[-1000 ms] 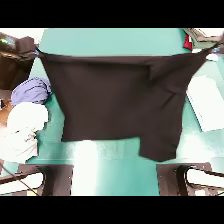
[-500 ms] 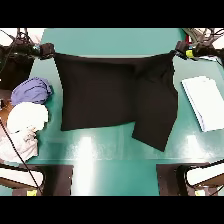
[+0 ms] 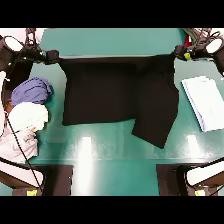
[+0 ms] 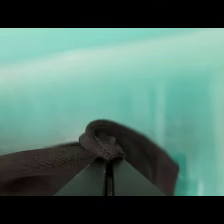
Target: Fold the shirts.
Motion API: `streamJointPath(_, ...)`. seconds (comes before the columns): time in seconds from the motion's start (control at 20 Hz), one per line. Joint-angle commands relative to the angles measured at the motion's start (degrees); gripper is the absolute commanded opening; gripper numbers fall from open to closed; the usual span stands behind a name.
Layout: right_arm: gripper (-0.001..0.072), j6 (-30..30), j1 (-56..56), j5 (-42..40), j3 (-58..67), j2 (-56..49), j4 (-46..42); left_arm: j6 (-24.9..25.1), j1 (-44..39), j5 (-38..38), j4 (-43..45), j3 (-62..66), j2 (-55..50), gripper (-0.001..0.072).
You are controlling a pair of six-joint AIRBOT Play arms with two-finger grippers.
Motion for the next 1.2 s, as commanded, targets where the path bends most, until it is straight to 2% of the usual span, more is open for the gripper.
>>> streamJointPath(0.0,0.0017,-0.4,0.3,8.6,-0.9,-0.1,-6.5,1.0,0.0,-7.2,1.2,-2.2,-0.6,0.0024)
streamJointPath(0.25,0.0017,-0.3,0.5,12.1,-6.0,-0.1,-7.4,1.0,0.0,-8.0,1.6,-9.6,-0.6,0.0025)
streamJointPath(0.4,0.0025,-0.3,0.5,13.3,-8.6,0.0,-4.7,0.7,0.0,-8.3,1.5,-12.2,-0.6,0.0025)
streamJointPath(0.45,0.0097,-0.3,0.5,14.5,-8.6,0.0,-3.6,0.1,0.0,-9.0,1.3,-12.2,-0.6,0.003)
streamJointPath(0.5,0.028,-0.4,0.5,15.6,-8.6,0.1,-2.8,0.1,0.0,-10.6,1.2,-12.1,-0.6,0.0276)
streamJointPath(0.55,0.0335,-0.4,0.5,17.5,-8.1,0.1,-2.8,0.1,0.0,-12.6,1.3,-11.9,-0.6,0.0561)
streamJointPath(0.6,0.0335,-0.4,0.3,19.6,-7.3,0.1,-2.9,-0.7,0.0,-15.4,1.6,-11.3,-0.6,0.0617)
streamJointPath(0.7,0.0334,-0.6,-0.2,25.7,-5.0,0.5,-2.8,-1.0,0.3,-21.2,3.0,-9.6,0.0,0.0617)
streamJointPath(0.85,0.0334,-4.3,-1.2,33.8,-5.3,4.0,-2.8,-1.0,3.1,-25.1,2.8,-10.4,3.9,0.0616)
streamJointPath(0.95,0.0328,-5.8,-1.3,34.6,-9.6,8.8,-3.0,-0.7,4.8,-24.9,2.5,-15.6,9.1,0.0616)
streamJointPath(1.15,0.0327,-7.6,-1.3,33.1,-20.9,18.9,-1.7,0.3,6.0,-21.2,2.4,-34.6,21.2,0.0617)
